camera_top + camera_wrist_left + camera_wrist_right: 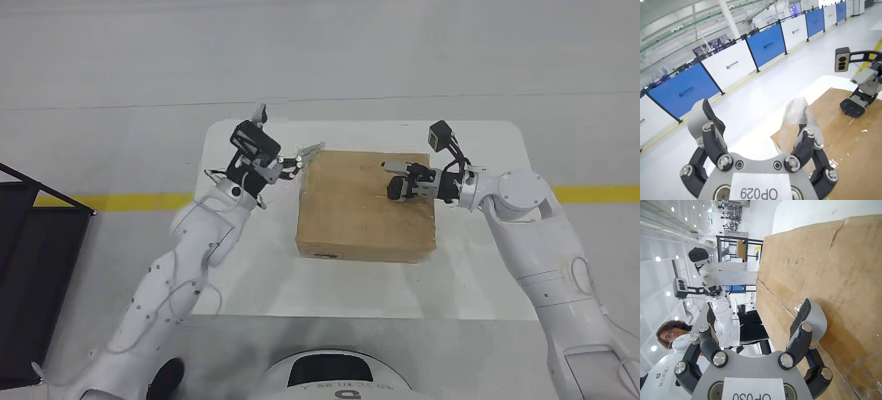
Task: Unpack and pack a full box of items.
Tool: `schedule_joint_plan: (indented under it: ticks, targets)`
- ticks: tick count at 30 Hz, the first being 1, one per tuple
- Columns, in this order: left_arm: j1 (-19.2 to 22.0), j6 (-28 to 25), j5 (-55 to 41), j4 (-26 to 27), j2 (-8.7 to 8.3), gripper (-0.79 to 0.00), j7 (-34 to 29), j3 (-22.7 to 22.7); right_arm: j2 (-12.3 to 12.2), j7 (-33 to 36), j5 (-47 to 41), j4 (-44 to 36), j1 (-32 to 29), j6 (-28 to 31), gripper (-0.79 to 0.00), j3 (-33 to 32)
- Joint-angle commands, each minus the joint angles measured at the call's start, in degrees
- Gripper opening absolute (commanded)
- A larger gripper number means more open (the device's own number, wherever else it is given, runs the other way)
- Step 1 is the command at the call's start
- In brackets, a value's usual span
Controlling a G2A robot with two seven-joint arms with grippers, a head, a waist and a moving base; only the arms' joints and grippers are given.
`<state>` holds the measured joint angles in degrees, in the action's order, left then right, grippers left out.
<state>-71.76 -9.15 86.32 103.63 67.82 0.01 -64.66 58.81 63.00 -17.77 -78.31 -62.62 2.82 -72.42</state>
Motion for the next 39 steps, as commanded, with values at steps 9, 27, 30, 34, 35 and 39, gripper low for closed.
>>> schedule_joint_plan:
  ticks: [9, 27, 30, 34, 35, 39]
  targets:
    - [8.4, -3.3, 1.6, 2.4, 1.59, 0.0, -5.3, 5.8, 0.0, 0.0, 0.0, 0.0, 0.0, 0.0, 0.0, 0.0]
    - [16.1, -20.2, -28.9, -3.9, 2.6, 0.0, -4.0, 1.3, 0.0, 0.0, 0.0, 0.0, 0.0, 0.0, 0.0, 0.0]
    - [15.1, -20.0, -28.3, -3.9, 2.37, 0.0, -3.6, -0.1, 0.0, 0.0, 0.0, 0.0, 0.0, 0.0, 0.0, 0.0]
    - [10.0, -18.3, -23.3, -2.2, 1.37, 0.0, -2.6, -4.9, 0.0, 0.0, 0.0, 0.0, 0.0, 0.0, 0.0, 0.0]
    - [8.2, -17.8, -22.1, -1.8, 1.06, 0.0, -2.4, -6.4, 0.0, 0.0, 0.0, 0.0, 0.0, 0.0, 0.0, 0.0]
    - [0.2, -16.5, -16.1, -1.7, -0.25, 0.0, -2.7, -12.8, 0.0, 0.0, 0.0, 0.0, 0.0, 0.0, 0.0, 0.0]
